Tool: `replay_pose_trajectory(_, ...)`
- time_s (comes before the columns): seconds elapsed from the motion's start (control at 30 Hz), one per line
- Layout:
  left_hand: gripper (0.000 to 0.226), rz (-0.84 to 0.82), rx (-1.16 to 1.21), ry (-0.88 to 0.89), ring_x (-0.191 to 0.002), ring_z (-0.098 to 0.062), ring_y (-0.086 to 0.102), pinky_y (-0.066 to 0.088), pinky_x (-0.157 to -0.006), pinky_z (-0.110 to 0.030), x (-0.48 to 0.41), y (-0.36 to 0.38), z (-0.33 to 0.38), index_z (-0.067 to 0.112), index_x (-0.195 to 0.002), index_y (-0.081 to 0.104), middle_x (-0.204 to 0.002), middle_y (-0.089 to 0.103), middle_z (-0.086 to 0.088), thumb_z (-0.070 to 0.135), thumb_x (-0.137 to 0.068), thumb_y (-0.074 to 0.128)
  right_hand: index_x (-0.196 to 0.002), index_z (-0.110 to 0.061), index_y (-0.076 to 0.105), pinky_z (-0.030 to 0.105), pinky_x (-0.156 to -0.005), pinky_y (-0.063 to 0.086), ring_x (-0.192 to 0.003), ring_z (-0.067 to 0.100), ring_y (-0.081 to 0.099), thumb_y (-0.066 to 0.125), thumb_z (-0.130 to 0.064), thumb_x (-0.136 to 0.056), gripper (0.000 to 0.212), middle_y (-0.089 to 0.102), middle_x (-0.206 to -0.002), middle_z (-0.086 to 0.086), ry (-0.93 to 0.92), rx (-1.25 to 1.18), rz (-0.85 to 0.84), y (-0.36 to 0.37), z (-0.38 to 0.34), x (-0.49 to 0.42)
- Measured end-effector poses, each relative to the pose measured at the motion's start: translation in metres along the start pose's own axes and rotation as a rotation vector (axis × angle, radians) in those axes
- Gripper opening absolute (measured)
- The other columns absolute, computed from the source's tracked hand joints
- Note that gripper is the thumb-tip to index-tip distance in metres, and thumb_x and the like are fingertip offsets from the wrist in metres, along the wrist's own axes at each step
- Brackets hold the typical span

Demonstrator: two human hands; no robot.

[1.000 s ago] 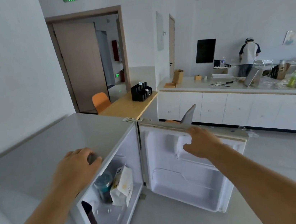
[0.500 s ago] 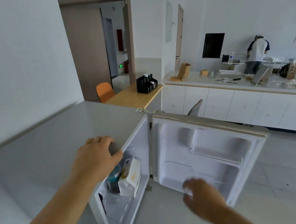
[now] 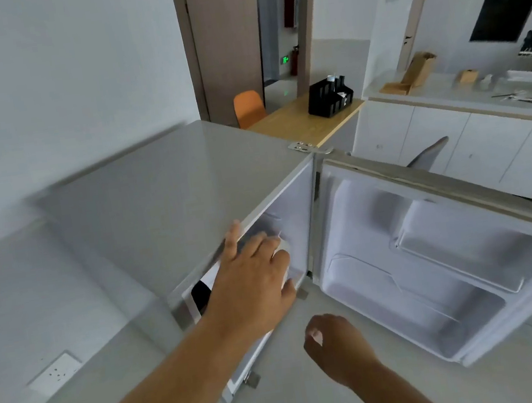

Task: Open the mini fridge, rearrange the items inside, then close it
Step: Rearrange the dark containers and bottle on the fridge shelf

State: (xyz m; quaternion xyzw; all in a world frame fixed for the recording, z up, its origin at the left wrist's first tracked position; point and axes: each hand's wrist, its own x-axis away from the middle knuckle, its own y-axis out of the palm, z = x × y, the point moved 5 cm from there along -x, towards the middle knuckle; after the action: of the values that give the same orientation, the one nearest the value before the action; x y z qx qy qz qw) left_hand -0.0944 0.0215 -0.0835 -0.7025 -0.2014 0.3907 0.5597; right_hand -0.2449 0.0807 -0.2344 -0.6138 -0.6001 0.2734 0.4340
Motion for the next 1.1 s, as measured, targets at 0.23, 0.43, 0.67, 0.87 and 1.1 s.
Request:
replay_pose_trajectory(0.23, 0.047, -0.180, 0.097, -0.251, -0.105, -0.017, 0.067, 0.054, -0.091, -0.031, 0.015, 0.090, -0.009, 0.024, -0.115, 0.072, -0.117, 0.075, 0.005, 0.062, -0.090, 0.057, -0.107, -0.027, 0.073, 0.022, -0.078, 0.051, -0.092, 0.012, 0.064, 0.057, -0.037, -0.093, 0.023, 0.073, -0.110, -0.007, -0.176, -0.085, 0.055, -0.024, -0.022, -0.068)
replay_pose_trajectory(0.43, 0.044, -0.209, 0.245, -0.468, -0.108, -0.015, 0.066, 0.055, -0.091, -0.036, 0.008, 0.177, -0.027, 0.028, -0.114, 0.071, -0.118, 0.075, 0.008, 0.060, -0.087, 0.057, -0.105, -0.027, 0.071, 0.026, -0.078, 0.051, -0.089, 0.013, 0.064, 0.055, -0.040, -0.094, 0.023, 0.074, -0.109, -0.007, -0.125, -0.090, 0.014, -0.007, -0.019, -0.135)
replay_pose_trajectory(0.67, 0.048, -0.265, 0.569, -0.836, -0.108, -0.017, 0.065, 0.054, -0.086, -0.034, -0.009, 0.272, -0.048, 0.029, -0.113, 0.068, -0.118, 0.073, 0.005, 0.060, -0.080, 0.054, -0.102, -0.023, 0.064, 0.032, -0.061, 0.052, -0.076, 0.015, 0.062, 0.053, -0.063, -0.093, 0.043, 0.066, -0.087, -0.005, 0.142, -0.196, -0.084, 0.032, -0.023, -0.243)
replay_pose_trajectory(0.87, 0.025, -0.256, 1.317, -1.366, -0.092, -0.024, 0.071, 0.055, -0.084, -0.041, -0.009, 0.319, -0.046, 0.015, -0.095, 0.070, -0.099, 0.076, -0.006, 0.038, -0.089, 0.063, -0.108, -0.022, 0.058, 0.043, -0.060, 0.066, -0.067, 0.029, 0.074, 0.057, -0.019, -0.094, 0.014, 0.061, -0.090, 0.001, 0.075, -0.039, -0.226, 0.035, -0.011, -0.275)
replay_pose_trajectory(1.1, 0.018, -0.051, 2.000, -1.495, -0.120, -0.020, 0.065, 0.043, -0.113, -0.045, -0.052, 0.336, -0.034, 0.025, -0.111, 0.062, -0.132, 0.066, -0.002, 0.014, -0.107, 0.048, -0.147, -0.021, 0.046, 0.031, -0.078, 0.044, -0.106, 0.036, 0.064, 0.046, -0.015, -0.106, 0.041, 0.052, -0.137, 0.018, -0.194, 0.090, 0.030, 0.029, -0.016, -0.310)
